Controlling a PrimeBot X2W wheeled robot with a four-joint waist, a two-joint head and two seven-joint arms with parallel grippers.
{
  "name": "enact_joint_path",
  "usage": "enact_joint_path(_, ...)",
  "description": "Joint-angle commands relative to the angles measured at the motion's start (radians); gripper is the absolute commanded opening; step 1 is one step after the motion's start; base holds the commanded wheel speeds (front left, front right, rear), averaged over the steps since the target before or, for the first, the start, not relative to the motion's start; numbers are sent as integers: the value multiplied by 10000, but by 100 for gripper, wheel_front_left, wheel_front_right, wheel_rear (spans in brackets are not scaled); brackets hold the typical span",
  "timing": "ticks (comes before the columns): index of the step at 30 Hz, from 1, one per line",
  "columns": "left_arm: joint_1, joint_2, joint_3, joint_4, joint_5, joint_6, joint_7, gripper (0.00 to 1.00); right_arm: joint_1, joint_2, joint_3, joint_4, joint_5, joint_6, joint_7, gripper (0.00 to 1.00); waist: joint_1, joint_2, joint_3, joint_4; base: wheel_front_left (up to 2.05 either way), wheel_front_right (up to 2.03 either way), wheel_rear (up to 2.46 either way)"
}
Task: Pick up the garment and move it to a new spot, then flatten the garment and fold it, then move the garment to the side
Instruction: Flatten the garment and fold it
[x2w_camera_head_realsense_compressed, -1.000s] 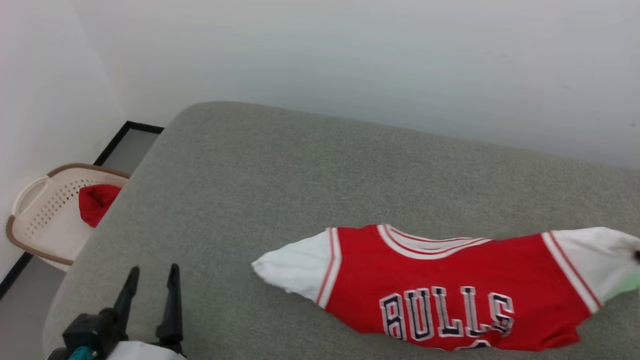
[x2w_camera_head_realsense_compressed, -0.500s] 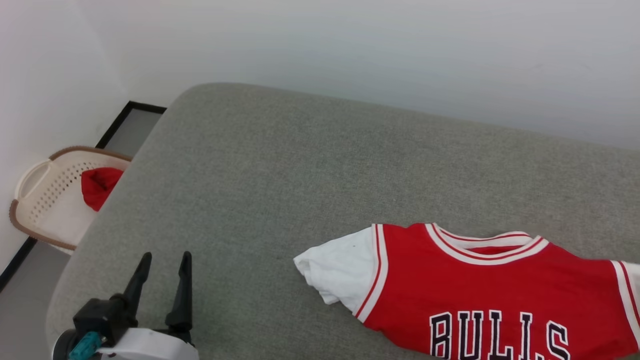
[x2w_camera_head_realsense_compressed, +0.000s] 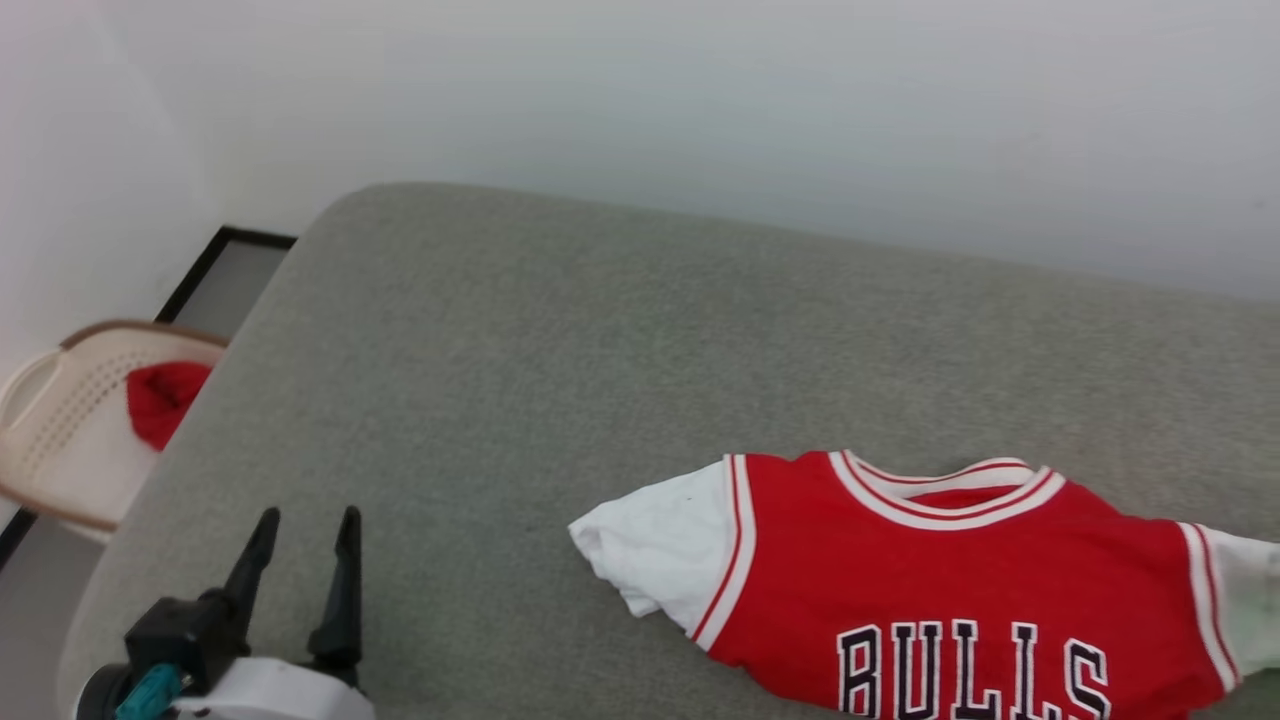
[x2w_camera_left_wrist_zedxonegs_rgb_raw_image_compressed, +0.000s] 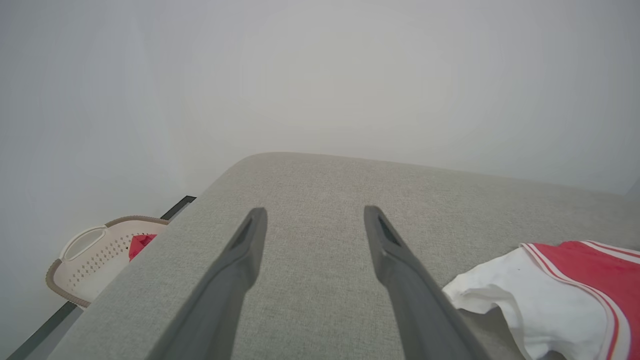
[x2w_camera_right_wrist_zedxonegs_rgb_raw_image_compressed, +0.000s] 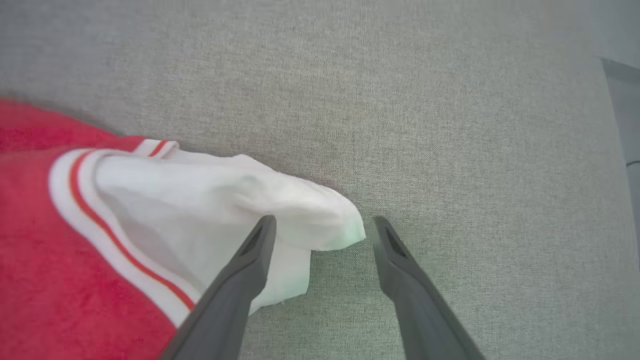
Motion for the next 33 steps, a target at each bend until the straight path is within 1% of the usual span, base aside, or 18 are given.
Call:
enact_joint_path(1, 158, 49, 52, -68, -11, 88, 38, 100, -88, 38, 74, -95, 101, -3, -102, 100, 1, 0, -332, -347, 0, 0, 0)
enact_joint_path(7, 750, 159, 348, -416, -176, 321, 47, 100, -101, -27, 823, -1109, 427, -3, -788, 100, 1, 0, -797, -1124, 0, 0, 0)
enact_joint_path(12, 1267, 160, 564, -694, -302, 527, -14, 100, 96, 5, 1266, -2220, 638, -3, -1798, 100, 1, 0, -1059, -1817, 0, 0, 0)
enact_joint_path(16, 1505, 180, 643, -854, -378, 582, -29, 100, 398, 22, 1385, -3155, 594, -4, -2692, 100, 1, 0, -1222, -2271, 0, 0, 0)
enact_joint_path(22, 1630, 298, 661, -1123, -445, 581, 119, 100, 1086, 426, 1159, -4490, 344, -4, -3794, 100, 1, 0, -1368, -2891, 0, 0, 0)
enact_joint_path(25, 1626, 377, 647, -1266, -498, 534, 218, 100, 1493, 761, 966, -5147, 136, -4, -4178, 100, 1, 0, -1394, -3183, 0, 0, 0)
enact_joint_path(29, 1582, 517, 606, -1447, -597, 422, 491, 100, 2004, 1235, 795, -5782, -81, -4, -4420, 100, 1, 0, -1376, -3514, 0, 0, 0)
enact_joint_path(33, 1392, 705, 539, -1626, -1024, 120, 1122, 100, 2262, 1586, 753, -6139, -213, -4, -4452, 100, 1, 0, -1322, -3758, 0, 0, 0)
